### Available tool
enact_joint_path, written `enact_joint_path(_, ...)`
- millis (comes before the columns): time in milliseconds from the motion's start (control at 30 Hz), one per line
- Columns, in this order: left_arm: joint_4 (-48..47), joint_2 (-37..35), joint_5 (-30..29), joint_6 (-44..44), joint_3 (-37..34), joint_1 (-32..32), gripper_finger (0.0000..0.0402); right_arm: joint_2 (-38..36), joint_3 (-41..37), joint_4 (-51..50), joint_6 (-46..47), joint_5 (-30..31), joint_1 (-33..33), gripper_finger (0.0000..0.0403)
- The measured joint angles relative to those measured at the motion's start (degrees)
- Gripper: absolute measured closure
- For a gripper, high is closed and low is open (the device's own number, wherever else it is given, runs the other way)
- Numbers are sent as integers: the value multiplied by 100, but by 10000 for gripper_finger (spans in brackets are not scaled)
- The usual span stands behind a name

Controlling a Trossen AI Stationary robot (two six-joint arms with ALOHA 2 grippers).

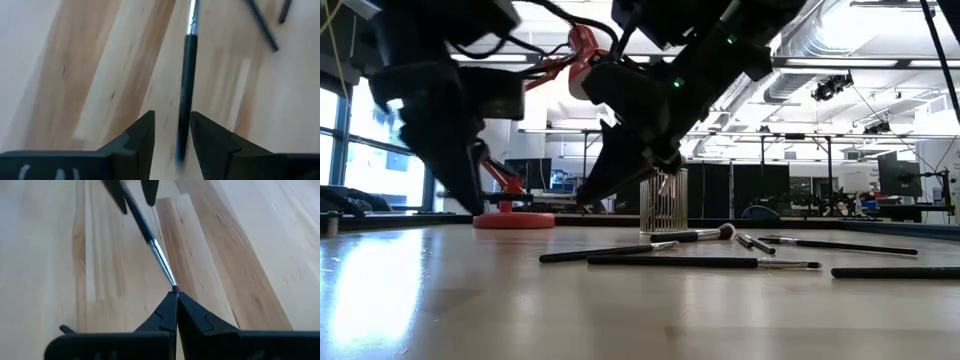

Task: Put items in baskets/containers
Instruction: Put the makeup brush into the wire bin

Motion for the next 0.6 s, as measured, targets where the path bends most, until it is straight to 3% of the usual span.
enact_joint_path(467,-492,939,372,802,912,198,277,-9,105,-213,-157,-13,-34,402)
enact_joint_path(600,-433,1157,500,885,993,200,304,-11,103,-215,-167,-32,-34,402)
